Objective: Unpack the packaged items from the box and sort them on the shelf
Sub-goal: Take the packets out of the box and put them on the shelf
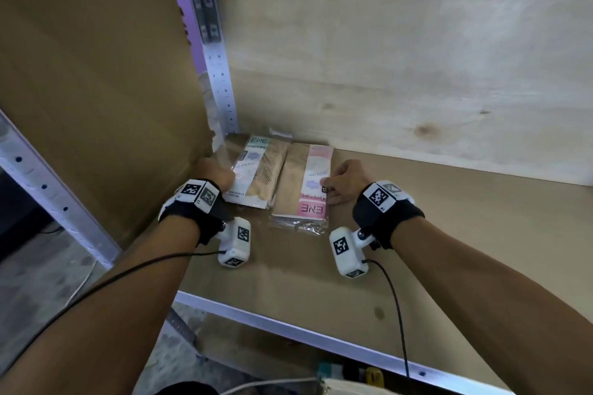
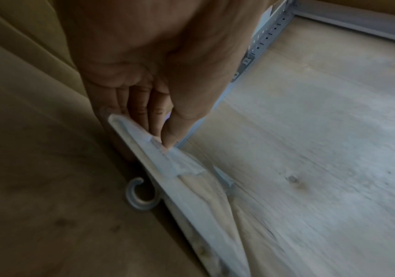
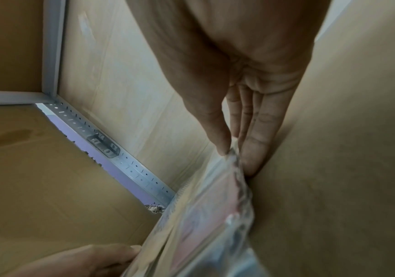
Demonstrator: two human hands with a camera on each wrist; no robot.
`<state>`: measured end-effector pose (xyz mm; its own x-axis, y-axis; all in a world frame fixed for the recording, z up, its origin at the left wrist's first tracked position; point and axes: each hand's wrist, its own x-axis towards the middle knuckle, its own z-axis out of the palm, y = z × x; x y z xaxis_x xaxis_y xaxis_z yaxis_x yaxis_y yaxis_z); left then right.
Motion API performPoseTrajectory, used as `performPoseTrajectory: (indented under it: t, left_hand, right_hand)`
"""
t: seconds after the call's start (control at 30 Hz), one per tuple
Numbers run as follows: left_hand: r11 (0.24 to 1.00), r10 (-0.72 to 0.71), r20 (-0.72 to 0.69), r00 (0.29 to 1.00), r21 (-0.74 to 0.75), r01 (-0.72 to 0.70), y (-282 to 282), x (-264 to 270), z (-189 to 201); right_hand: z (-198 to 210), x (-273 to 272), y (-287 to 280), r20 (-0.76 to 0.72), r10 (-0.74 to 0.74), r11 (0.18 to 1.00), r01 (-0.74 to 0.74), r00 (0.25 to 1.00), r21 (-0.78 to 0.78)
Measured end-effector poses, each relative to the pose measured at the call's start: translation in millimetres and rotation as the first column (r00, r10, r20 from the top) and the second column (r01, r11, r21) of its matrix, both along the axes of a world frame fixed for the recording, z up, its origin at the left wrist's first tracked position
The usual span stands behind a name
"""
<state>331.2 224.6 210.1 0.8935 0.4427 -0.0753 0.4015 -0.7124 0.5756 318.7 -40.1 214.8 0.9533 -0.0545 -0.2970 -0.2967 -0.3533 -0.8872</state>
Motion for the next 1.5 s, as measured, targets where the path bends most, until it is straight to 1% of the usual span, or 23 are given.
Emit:
performPoseTrajectory:
  t: [0.1, 0.2, 0.3, 0.37, 0.43, 0.5, 0.63, 0.7, 0.8, 0.87, 0.93, 1.03, 1.13, 1.2, 1.33, 1.5]
  left_hand:
    - [0.999, -0.017, -0.01, 1.0, 0.037, 0.017, -2.7, -2.6, 2.8]
    - [0.995, -0.103, -0.024, 0.994, -0.003, 0.103, -4.4, -14.3, 8.4]
    - [0.988, -0.154, -0.001, 0.988, -0.001, 0.154, -6.7, -40.4, 20.1]
    - [0.977, -0.213, 0.031, 0.976, 0.016, 0.213, -10.5, -63.3, 31.1]
    - [0.97, -0.24, 0.076, 0.968, -0.022, 0.243, -18.5, -90.1, 44.4]
    - [0.958, -0.274, 0.14, 0.951, -0.052, 0.283, -32.0, -119.7, 57.7]
    - [0.904, -0.367, 0.306, 0.878, -0.106, 0.414, -74.2, -198.0, 77.6]
    - [0.864, -0.413, 0.364, 0.835, -0.133, 0.485, -96.1, -238.0, 79.6]
    - [0.775, -0.498, 0.381, 0.779, -0.208, 0.597, -125.9, -290.4, 72.5]
    - [0.722, -0.56, 0.356, 0.748, -0.233, 0.652, -143.9, -317.1, 60.2]
    - [0.69, -0.604, 0.325, 0.728, -0.244, 0.682, -160.8, -338.1, 44.9]
    - [0.681, -0.636, 0.271, 0.723, -0.243, 0.69, -182.3, -361.3, 14.8]
    - [0.666, -0.683, 0.172, 0.71, -0.252, 0.702, -200.7, -375.5, -21.8]
    - [0.668, -0.7, 0.07, 0.71, -0.285, 0.687, -210.9, -381.4, -47.1]
    - [0.662, -0.741, -0.111, 0.662, -0.29, 0.692, -222.8, -385.0, -101.3]
    - [0.73, -0.679, -0.348, 0.647, -0.226, 0.645, -228.2, -375.1, -158.5]
  right_hand:
    - [4.8, -3.6, 1.5, -0.003, 0.037, 0.998, -0.037, 0.999, -0.056]
    - [14.0, -20.2, -5.1, 0.018, 0.09, 0.988, -0.087, 0.996, -0.13]
    - [28.7, -49.8, -19.9, 0.077, 0.118, 0.983, -0.105, 0.99, -0.154]
    - [40.6, -76.4, -33.6, 0.084, 0.167, 0.978, -0.154, 0.982, -0.143]
    - [53.6, -105.7, -47.0, 0.066, 0.217, 0.969, -0.207, 0.974, -0.134]
    - [66.6, -137.3, -58.6, 0.044, 0.235, 0.966, -0.229, 0.971, -0.117]
    - [82.9, -212.0, -78.9, 0.05, 0.238, 0.967, -0.232, 0.97, -0.108]
    - [85.2, -253.8, -88.8, 0.057, 0.241, 0.965, -0.233, 0.969, -0.119]
    - [79.4, -312.5, -102.0, 0.058, 0.255, 0.96, -0.246, 0.965, -0.136]
    - [69.2, -346.2, -110.5, 0.034, 0.25, 0.96, -0.243, 0.968, -0.14]
    - [53.5, -372.4, -119.5, 0.013, 0.235, 0.96, -0.23, 0.972, -0.16]
    - [22.2, -400.1, -135.7, -0.022, 0.192, 0.962, -0.193, 0.981, -0.195]
    - [-15.2, -415.5, -150.9, -0.078, 0.187, 0.959, -0.199, 0.979, -0.202]
    - [-42.1, -422.1, -158.6, -0.113, 0.175, 0.963, -0.193, 0.978, -0.187]
    - [-92.2, -425.2, -168.0, -0.157, 0.146, 0.958, -0.179, 0.977, -0.224]
    - [-143.3, -410.4, -168.3, -0.251, 0.148, 0.934, -0.218, 0.957, -0.282]
